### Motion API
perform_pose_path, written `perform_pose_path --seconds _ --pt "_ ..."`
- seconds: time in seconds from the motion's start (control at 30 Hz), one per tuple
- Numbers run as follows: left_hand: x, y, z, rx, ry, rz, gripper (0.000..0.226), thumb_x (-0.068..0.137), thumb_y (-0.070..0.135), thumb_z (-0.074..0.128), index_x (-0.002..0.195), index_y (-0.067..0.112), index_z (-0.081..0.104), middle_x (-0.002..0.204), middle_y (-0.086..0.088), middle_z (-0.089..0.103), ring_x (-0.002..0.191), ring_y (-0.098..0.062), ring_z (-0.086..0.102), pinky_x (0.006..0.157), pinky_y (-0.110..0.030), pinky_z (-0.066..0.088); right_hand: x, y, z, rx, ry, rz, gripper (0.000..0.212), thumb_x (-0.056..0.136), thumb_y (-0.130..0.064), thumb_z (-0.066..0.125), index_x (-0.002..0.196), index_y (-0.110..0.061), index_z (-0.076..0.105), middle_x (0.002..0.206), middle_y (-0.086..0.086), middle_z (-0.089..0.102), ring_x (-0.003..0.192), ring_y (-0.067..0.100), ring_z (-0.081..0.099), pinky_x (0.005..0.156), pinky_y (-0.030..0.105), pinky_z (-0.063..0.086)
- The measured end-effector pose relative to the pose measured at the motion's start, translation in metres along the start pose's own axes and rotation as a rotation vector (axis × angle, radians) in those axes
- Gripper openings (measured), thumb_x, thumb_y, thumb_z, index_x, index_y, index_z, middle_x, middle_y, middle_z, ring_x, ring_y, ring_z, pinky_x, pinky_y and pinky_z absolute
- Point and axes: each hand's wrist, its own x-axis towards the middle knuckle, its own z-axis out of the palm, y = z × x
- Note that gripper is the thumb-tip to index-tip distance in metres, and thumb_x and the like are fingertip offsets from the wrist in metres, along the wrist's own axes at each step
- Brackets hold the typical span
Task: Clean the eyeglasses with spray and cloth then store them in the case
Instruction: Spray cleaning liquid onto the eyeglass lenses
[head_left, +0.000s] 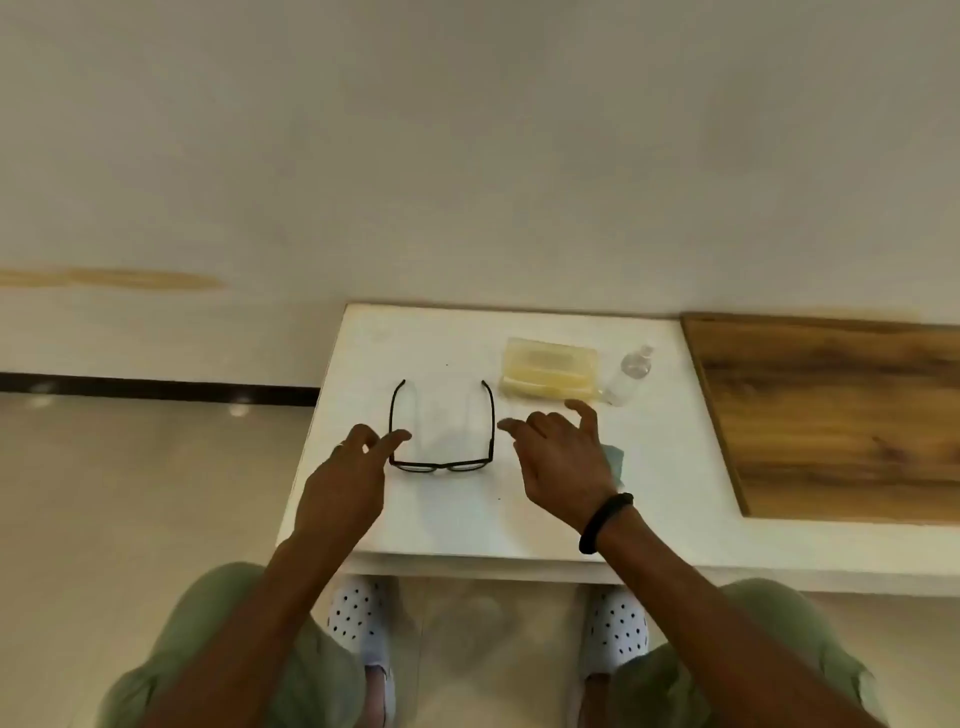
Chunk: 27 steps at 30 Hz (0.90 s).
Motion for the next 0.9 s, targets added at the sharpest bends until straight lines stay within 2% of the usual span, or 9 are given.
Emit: perform_pose_path --seconds 0.07,0.13,0.27,0.37,0.5,0.67,0.8,0.9 --pt "0.002 -0.006 0.002 0.034 -0.036 -0.037 0.058 0.091 0.002 0.059 0.139 0.033 0.052 0.119 -0.004 0.056 0.067 -0.013 0.045 0.043 -0.016 0.019 -0.001 0.002 0.012 -0.007 -0.025 -0.040 0.043 0.082 -0.010 0.059 0.119 -0.031 0.061 0.077 -0.009 0.061 0.074 0.018 0.064 0.104 0.044 0.024" --pt "0.002 -0.011 0.006 0.042 -0.065 -0.042 0.060 0.089 0.001 0.061 0.139 0.034 0.053 0.125 -0.004 0.058 0.077 -0.017 0.057 0.047 -0.017 0.027 -0.006 0.003 0.024 -0.004 -0.063 -0.033 0.047 0.081 -0.009 0.061 0.121 -0.032 0.060 0.075 -0.009 0.060 0.071 0.017 0.063 0.104 0.043 0.024" --pt "0.011 -0.016 0.016 0.002 -0.047 -0.021 0.056 0.090 -0.002 0.058 0.136 0.032 0.057 0.131 -0.001 0.059 0.101 -0.024 0.064 0.067 -0.026 0.047 -0.002 0.003 0.043 0.015 -0.068 -0.051 0.053 0.080 -0.007 0.063 0.125 -0.034 0.058 0.076 -0.010 0.060 0.067 0.016 0.062 0.102 0.041 0.025" --pt "0.015 -0.015 0.018 -0.038 -0.073 -0.061 0.050 0.093 -0.004 0.053 0.133 0.025 0.061 0.134 0.000 0.060 0.114 -0.025 0.060 0.084 -0.034 0.052 0.000 0.003 0.054 0.027 -0.090 -0.050 0.054 0.080 -0.007 0.063 0.125 -0.036 0.058 0.079 -0.010 0.062 0.068 0.016 0.063 0.101 0.042 0.026" --pt "0.019 -0.014 0.022 -0.059 -0.090 -0.082 0.046 0.093 -0.005 0.052 0.130 0.019 0.063 0.131 -0.002 0.063 0.116 -0.028 0.059 0.091 -0.035 0.048 0.002 0.001 0.063 0.035 -0.069 -0.043 0.054 0.078 -0.004 0.064 0.122 -0.034 0.060 0.087 -0.011 0.068 0.073 0.017 0.064 0.100 0.042 0.026" --pt "0.020 -0.010 0.025 -0.094 -0.022 -0.057 0.046 0.087 -0.013 0.055 0.122 0.015 0.068 0.119 -0.005 0.069 0.107 -0.030 0.062 0.088 -0.038 0.050 0.002 0.000 0.064 0.042 -0.036 -0.029 0.050 0.075 0.001 0.065 0.114 -0.031 0.066 0.097 -0.012 0.074 0.080 0.017 0.066 0.101 0.041 0.027" --pt "0.025 -0.004 0.019 -0.109 0.087 -0.005 0.034 0.086 -0.007 0.064 0.113 0.013 0.072 0.111 -0.008 0.072 0.101 -0.032 0.065 0.084 -0.037 0.052 0.002 0.003 0.061 0.076 0.022 -0.020 0.048 0.073 0.003 0.067 0.109 -0.029 0.068 0.094 -0.010 0.075 0.080 0.019 0.067 0.099 0.040 0.029" --pt "0.028 0.008 0.011 -0.133 0.189 0.052 0.030 0.086 -0.002 0.069 0.111 0.014 0.072 0.108 -0.006 0.072 0.098 -0.030 0.066 0.081 -0.031 0.049 0.001 0.011 0.048 0.083 0.113 -0.026 0.046 0.074 0.004 0.070 0.107 -0.028 0.069 0.092 -0.011 0.075 0.080 0.018 0.067 0.099 0.040 0.032"
